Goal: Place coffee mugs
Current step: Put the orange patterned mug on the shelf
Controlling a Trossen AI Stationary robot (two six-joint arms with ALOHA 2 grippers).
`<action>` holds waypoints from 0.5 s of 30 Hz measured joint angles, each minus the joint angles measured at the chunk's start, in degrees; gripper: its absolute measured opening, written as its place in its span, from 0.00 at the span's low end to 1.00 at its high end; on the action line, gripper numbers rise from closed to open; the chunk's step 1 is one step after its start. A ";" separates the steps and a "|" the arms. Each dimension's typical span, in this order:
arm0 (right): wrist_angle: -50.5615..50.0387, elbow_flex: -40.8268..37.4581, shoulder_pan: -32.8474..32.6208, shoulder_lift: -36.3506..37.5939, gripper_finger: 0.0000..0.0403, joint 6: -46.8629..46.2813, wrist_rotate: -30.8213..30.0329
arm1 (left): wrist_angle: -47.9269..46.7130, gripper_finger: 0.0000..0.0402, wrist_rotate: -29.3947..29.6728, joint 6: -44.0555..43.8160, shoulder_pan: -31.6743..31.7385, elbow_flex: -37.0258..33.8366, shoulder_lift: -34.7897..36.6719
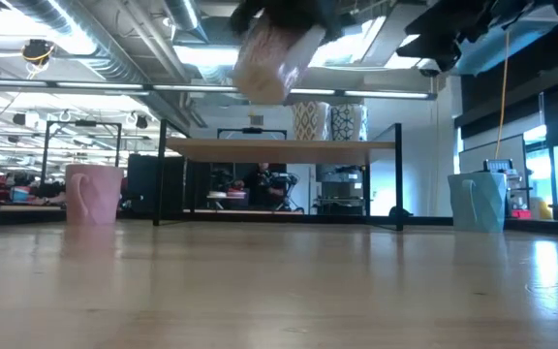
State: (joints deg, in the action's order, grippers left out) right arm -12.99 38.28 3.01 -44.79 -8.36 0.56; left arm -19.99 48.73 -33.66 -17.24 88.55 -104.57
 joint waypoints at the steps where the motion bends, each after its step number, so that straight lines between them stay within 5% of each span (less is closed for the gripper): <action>1: -0.02 0.00 0.00 0.42 0.49 0.00 0.02 | 0.28 0.04 -0.46 1.45 -0.06 1.16 0.14; 6: -0.63 0.00 0.01 0.89 0.49 -0.04 0.53 | 0.22 0.04 -3.82 8.75 0.11 5.83 0.31; 15: -0.67 0.00 0.00 0.87 0.49 -0.17 2.03 | 2.95 0.04 -21.51 22.14 7.73 5.36 7.00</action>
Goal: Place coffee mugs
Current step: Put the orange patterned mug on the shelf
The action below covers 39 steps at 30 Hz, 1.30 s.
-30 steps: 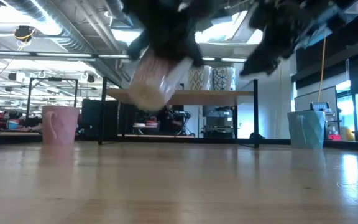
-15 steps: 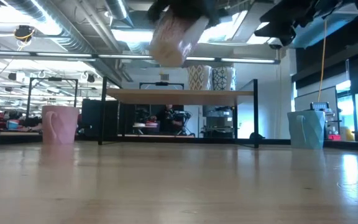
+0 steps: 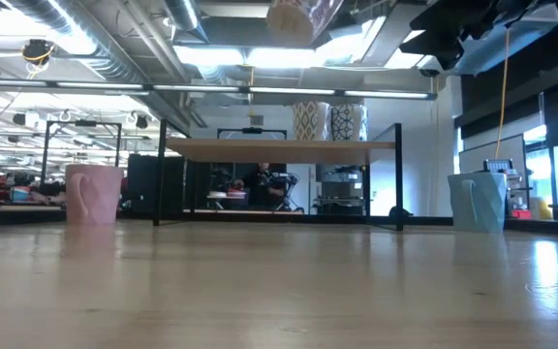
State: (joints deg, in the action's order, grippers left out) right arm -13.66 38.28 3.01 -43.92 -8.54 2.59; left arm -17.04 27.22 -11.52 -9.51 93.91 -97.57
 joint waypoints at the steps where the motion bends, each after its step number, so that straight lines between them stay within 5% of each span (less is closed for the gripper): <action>1: 0.00 0.00 0.00 0.00 0.49 0.00 0.00 | 0.04 0.03 -1.84 1.49 1.50 -0.72 1.30; 12: 0.18 0.00 0.02 -0.04 0.49 -0.47 -7.06 | 17.73 0.03 -27.87 10.85 21.49 -19.67 13.97; 23: 0.14 0.00 0.01 -0.09 0.49 -7.81 -17.27 | 33.41 0.03 -52.12 13.19 40.39 -30.36 13.22; 39: 0.03 0.00 0.01 -0.22 0.49 -7.74 -17.57 | 52.58 0.03 -61.81 10.24 50.25 -33.31 2.81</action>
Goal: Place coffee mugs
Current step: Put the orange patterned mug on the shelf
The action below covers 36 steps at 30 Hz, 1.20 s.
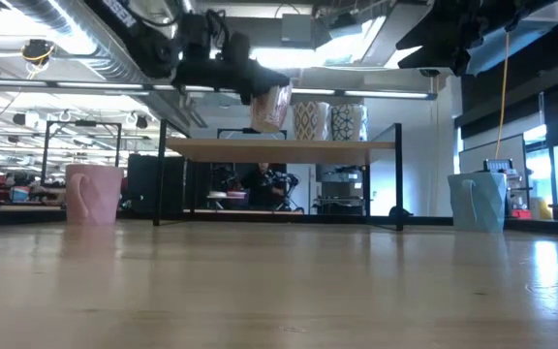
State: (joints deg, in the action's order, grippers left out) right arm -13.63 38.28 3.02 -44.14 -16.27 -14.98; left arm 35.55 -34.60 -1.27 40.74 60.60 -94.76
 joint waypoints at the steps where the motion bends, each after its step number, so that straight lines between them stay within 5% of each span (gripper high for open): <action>1: -0.01 0.00 -0.01 0.00 0.49 0.00 0.00 | 1.32 0.03 -0.62 -0.39 0.47 0.00 -0.50; 13: -0.02 0.00 -0.01 0.00 0.49 0.02 -0.59 | 8.95 0.03 -3.62 -4.23 1.74 0.09 -7.37; 36: -0.02 0.00 0.01 0.00 0.49 0.04 -0.58 | 4.95 0.05 -5.91 -0.35 1.13 0.10 -8.00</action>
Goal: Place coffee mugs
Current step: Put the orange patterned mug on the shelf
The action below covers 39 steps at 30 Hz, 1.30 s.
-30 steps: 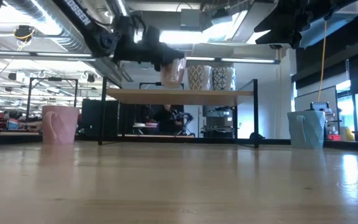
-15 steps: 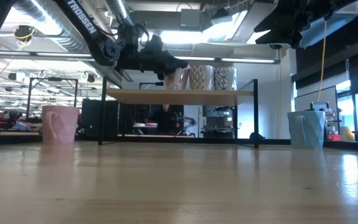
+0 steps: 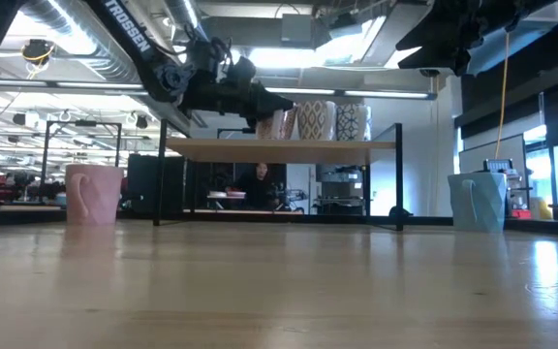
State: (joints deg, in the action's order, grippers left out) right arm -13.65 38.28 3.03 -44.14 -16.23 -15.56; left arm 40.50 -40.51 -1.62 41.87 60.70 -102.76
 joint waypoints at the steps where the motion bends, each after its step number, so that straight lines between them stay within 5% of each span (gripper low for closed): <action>1: 0.01 0.00 0.00 0.00 0.49 0.00 0.05 | -0.06 0.06 0.05 0.00 -0.03 0.00 0.00; 28: 0.22 0.00 0.00 0.00 0.49 -0.48 0.12 | -2.74 0.13 1.15 -3.28 0.00 0.00 0.52; 39: 0.22 0.00 0.00 0.00 0.49 -0.48 0.14 | -12.14 0.15 4.36 2.11 -0.38 0.03 3.21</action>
State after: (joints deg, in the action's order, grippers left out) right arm -13.43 38.28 3.03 -44.14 -16.71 -15.42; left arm 28.36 -36.15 0.48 41.50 60.73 -99.55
